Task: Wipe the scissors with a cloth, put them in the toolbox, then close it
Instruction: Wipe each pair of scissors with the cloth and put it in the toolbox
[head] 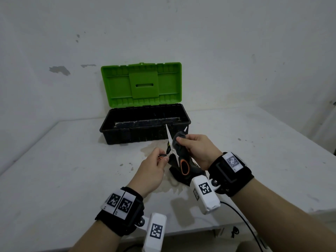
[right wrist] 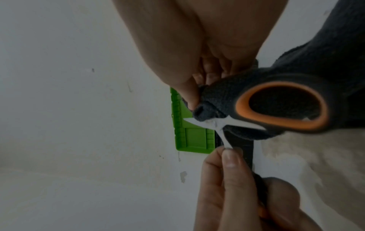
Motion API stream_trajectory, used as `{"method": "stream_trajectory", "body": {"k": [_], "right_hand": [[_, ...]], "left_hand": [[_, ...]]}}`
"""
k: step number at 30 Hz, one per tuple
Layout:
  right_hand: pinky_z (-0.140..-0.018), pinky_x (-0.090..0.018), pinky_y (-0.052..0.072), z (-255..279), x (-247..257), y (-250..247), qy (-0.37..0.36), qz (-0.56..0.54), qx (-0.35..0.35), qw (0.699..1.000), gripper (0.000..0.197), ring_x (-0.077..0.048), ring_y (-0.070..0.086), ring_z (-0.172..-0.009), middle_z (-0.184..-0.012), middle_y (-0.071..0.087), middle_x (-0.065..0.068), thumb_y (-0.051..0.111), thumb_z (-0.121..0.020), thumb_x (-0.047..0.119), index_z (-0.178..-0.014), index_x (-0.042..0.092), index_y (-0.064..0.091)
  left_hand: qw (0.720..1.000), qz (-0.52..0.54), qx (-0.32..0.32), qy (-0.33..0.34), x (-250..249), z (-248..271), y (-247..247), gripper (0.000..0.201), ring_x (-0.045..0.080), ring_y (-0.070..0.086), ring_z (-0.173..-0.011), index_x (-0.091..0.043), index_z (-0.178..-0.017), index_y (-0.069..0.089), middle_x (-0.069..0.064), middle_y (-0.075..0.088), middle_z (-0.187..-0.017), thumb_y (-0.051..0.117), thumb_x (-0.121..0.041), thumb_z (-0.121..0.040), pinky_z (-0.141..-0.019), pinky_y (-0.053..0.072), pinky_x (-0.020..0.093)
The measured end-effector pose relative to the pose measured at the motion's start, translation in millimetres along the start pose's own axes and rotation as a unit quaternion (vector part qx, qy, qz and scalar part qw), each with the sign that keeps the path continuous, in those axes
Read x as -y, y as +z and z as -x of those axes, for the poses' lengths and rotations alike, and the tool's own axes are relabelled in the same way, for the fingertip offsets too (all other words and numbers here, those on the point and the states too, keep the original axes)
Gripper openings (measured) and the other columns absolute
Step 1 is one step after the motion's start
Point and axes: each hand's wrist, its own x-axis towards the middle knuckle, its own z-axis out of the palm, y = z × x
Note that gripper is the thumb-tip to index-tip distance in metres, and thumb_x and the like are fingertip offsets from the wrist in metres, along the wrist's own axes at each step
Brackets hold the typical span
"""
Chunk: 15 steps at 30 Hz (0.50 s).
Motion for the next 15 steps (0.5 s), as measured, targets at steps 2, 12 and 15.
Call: {"method": "stream_trajectory", "body": {"k": [2, 12, 15], "right_hand": [[-0.050, -0.024, 0.052, -3.7, 4.6, -3.4, -0.011, -0.019, -0.023, 0.999, 0.010, -0.015, 0.062, -0.053, -0.074, 0.065, -0.015, 0.064, -0.092, 0.006, -0.084, 0.001, 0.066], [-0.064, -0.024, 0.058, -8.5, 18.7, -28.5, -0.060, -0.136, -0.063, 0.987, 0.020, -0.018, 0.069, -0.070, -0.086, 0.071, -0.017, 0.061, -0.094, 0.007, -0.104, -0.009, 0.066], [-0.060, -0.025, 0.057, 0.8, 11.1, -23.3, -0.036, -0.094, -0.014, 0.995, 0.016, -0.019, 0.071, -0.067, -0.084, 0.073, -0.017, 0.061, -0.094, 0.005, -0.101, -0.008, 0.068]], "left_hand": [[1.000, -0.006, 0.000, -0.001, 0.0, 1.8, -1.0, 0.012, 0.012, 0.046, -0.063, -0.027, -0.094, 0.054, -0.009, 0.052, -0.072, 0.048, -0.030, -0.104, -0.064, 0.042, 0.034], [0.999, 0.019, -0.038, -0.016, 2.7, 1.7, -6.5, 0.008, 0.009, 0.050, -0.072, -0.027, -0.101, 0.057, -0.009, 0.055, -0.083, 0.049, -0.029, -0.103, -0.072, 0.042, 0.030], [0.997, 0.041, -0.051, -0.030, 4.7, -2.0, -6.0, 0.009, 0.008, 0.048, -0.075, -0.026, -0.107, 0.056, -0.011, 0.052, -0.084, 0.049, -0.029, -0.103, -0.076, 0.042, 0.032]]}}
